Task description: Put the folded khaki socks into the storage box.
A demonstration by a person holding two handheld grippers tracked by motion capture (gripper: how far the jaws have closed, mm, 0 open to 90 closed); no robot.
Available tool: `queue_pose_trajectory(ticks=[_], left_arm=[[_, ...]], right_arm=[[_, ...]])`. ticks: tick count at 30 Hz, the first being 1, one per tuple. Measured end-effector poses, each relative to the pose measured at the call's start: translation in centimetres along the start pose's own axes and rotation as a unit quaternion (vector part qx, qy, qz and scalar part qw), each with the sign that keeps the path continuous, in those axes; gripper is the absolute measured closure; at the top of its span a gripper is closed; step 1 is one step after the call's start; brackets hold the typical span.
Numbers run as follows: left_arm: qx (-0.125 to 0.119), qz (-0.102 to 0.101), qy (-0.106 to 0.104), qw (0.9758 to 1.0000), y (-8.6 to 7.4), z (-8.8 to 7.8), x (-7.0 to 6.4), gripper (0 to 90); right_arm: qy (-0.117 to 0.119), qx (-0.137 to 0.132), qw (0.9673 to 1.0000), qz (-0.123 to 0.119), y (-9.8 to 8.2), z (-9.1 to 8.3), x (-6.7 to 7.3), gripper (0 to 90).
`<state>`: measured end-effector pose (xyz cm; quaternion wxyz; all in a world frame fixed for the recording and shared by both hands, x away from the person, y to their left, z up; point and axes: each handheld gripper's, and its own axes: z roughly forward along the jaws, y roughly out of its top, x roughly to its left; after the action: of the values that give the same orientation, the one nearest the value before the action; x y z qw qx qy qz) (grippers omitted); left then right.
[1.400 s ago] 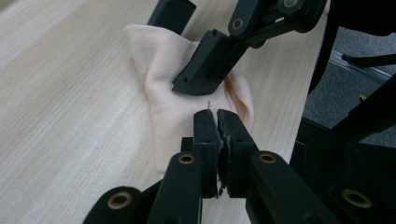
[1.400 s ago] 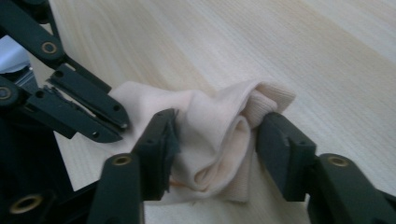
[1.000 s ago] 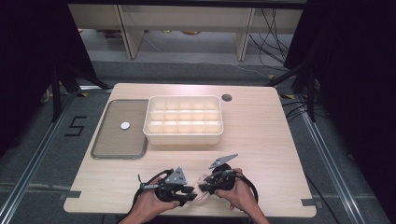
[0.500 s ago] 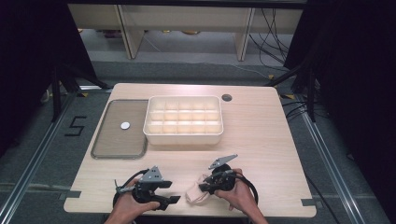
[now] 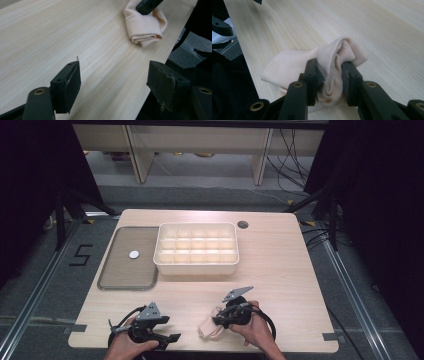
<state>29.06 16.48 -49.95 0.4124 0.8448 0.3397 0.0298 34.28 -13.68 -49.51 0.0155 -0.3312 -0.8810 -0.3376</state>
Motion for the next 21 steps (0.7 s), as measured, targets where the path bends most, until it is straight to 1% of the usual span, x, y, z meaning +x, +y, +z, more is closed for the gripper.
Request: queue_pose_trajectory(ticks=[1,2,3,4,5,6,7,8,9,10,11,12,14,15,16,17,18,19,20,21], left_arm=[[-0.003,0.002,-0.001,1.0000,0.0,0.0,0.1,25.8],[-0.002,-0.004,0.002,1.0000,-0.1,-0.1,0.1,25.8],[-0.004,0.004,0.003,1.0000,-0.1,-0.2,0.2,25.8],[-0.001,-0.005,0.005,1.0000,-0.2,-0.2,0.2,25.8],[-0.003,-0.001,0.006,1.0000,-0.2,-0.3,0.3,25.8],[-0.005,-0.002,0.008,1.0000,-0.3,-0.4,0.2,25.8],[-0.002,0.006,0.008,0.9999,-0.3,-0.5,0.3,25.8],[0.000,0.008,0.010,0.9999,-0.3,-0.5,0.5,25.8],[-0.005,-0.003,0.010,0.9999,-0.4,-0.5,0.3,25.8],[0.001,-0.005,0.008,1.0000,-0.5,-0.5,0.4,25.8],[-0.001,-0.002,0.008,1.0000,-0.6,-0.5,0.4,25.8],[0.003,0.004,0.010,0.9999,-0.6,-0.5,0.6,25.8],[0.006,0.003,0.011,0.9999,-0.6,-0.4,0.7,25.7],[0.006,-0.007,0.012,0.9999,-0.6,-0.4,0.6,25.7],[0.006,-0.008,0.010,0.9999,-0.6,-0.4,0.6,25.6],[0.007,0.002,0.012,0.9999,-0.6,-0.4,0.8,25.7],[0.008,0.001,0.014,0.9999,-0.6,-0.4,0.8,25.7],[0.005,-0.006,0.013,0.9999,-0.6,-0.4,0.7,25.6],[0.012,0.001,0.017,0.9998,-0.6,-0.5,0.9,25.6],[0.007,-0.008,0.016,0.9998,-0.6,-0.4,0.8,25.6]], right_arm=[[0.001,0.002,1.0000,-0.001,0.0,-0.1,0.0,69.9],[0.003,0.001,1.0000,-0.004,0.1,-0.1,0.0,69.9],[0.003,0.001,1.0000,-0.005,0.1,-0.1,0.1,70.0],[-0.003,0.004,1.0000,0.006,0.1,-0.2,0.3,70.0],[-0.003,-0.001,1.0000,-0.002,0.1,-0.2,0.2,70.1],[-0.003,0.001,1.0000,-0.002,0.2,-0.3,0.3,70.2],[-0.001,-0.001,1.0000,-0.006,0.2,-0.4,0.3,70.2],[0.002,-0.002,0.9999,-0.011,0.3,-0.4,0.3,70.2],[0.000,-0.002,1.0000,-0.002,0.3,-0.5,0.5,70.2],[-0.002,-0.004,0.9999,-0.011,0.3,-0.6,0.4,70.3],[-0.005,-0.001,1.0000,0.001,0.4,-0.8,0.5,70.3],[-0.006,-0.003,1.0000,-0.002,0.4,-0.8,0.5,70.3],[-0.005,-0.001,1.0000,-0.003,0.4,-0.9,0.5,70.3],[-0.008,-0.003,1.0000,-0.003,0.5,-0.9,0.6,70.3],[-0.006,0.001,1.0000,-0.004,0.5,-1.0,0.5,70.3],[0.000,-0.006,0.9998,-0.018,0.5,-0.9,0.4,70.4],[0.001,-0.003,0.9998,-0.019,0.6,-1.0,0.4,70.4],[-0.004,-0.002,0.9999,-0.014,0.6,-1.1,0.6,70.3],[-0.005,-0.002,0.9999,-0.016,0.7,-1.1,0.6,70.4],[-0.005,0.000,0.9998,-0.018,0.7,-1.3,0.7,70.4]])
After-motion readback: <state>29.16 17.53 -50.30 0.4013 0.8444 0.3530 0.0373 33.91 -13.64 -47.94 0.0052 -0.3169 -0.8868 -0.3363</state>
